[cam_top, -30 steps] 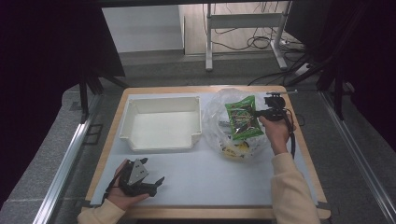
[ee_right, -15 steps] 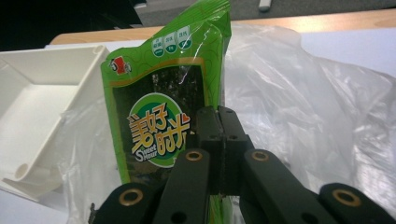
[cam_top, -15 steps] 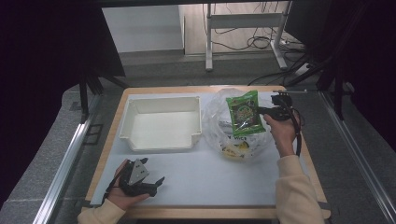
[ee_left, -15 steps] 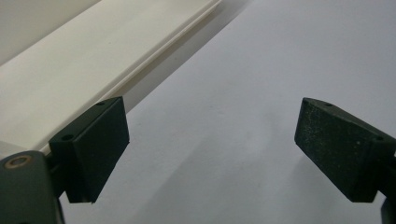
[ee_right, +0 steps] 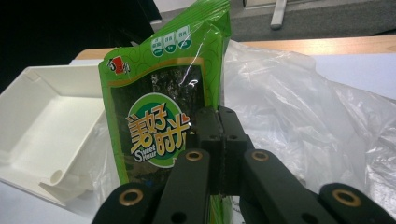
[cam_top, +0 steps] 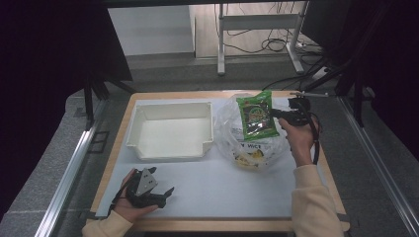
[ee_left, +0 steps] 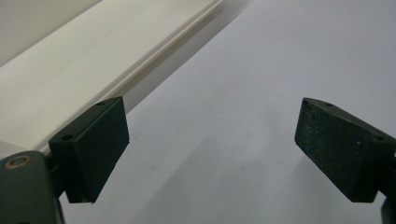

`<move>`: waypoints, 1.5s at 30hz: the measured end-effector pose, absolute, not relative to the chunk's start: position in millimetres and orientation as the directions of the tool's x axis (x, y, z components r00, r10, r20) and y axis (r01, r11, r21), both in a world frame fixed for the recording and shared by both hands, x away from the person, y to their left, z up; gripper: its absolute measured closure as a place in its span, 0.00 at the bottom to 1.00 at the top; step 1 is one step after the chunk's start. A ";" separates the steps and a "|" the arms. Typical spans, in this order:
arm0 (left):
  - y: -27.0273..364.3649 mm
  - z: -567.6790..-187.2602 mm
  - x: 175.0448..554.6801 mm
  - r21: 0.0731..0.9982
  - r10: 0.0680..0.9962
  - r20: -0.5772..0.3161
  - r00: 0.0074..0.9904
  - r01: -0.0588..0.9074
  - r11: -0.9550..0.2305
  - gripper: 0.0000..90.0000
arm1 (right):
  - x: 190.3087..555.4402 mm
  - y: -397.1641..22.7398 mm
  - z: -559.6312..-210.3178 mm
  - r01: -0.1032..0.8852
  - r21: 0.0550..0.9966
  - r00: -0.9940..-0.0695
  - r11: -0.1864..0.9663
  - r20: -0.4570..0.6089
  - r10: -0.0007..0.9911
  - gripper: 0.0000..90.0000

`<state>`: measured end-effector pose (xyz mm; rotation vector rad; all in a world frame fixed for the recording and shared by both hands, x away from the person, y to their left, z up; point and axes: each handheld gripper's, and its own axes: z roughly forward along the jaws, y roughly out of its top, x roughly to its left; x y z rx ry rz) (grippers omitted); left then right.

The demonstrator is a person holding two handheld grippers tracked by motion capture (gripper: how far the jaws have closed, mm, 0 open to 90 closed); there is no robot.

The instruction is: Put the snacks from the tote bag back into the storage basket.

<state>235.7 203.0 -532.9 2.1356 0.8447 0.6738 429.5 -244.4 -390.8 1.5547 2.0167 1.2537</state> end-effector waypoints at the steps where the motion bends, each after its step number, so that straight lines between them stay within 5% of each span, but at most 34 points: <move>1: 202.9 -532.9 235.7 0.779 0.737 0.195 0.647 0.354 -0.517 0.11 | 429.0 -244.7 -390.4 0.627 0.778 -0.370 0.034 0.259 0.892 1.00; 45: 202.9 -532.9 235.6 0.780 0.738 0.197 0.645 0.353 -0.517 0.11 | 425.7 -246.2 -390.7 0.608 0.794 -0.386 0.005 0.290 0.876 1.00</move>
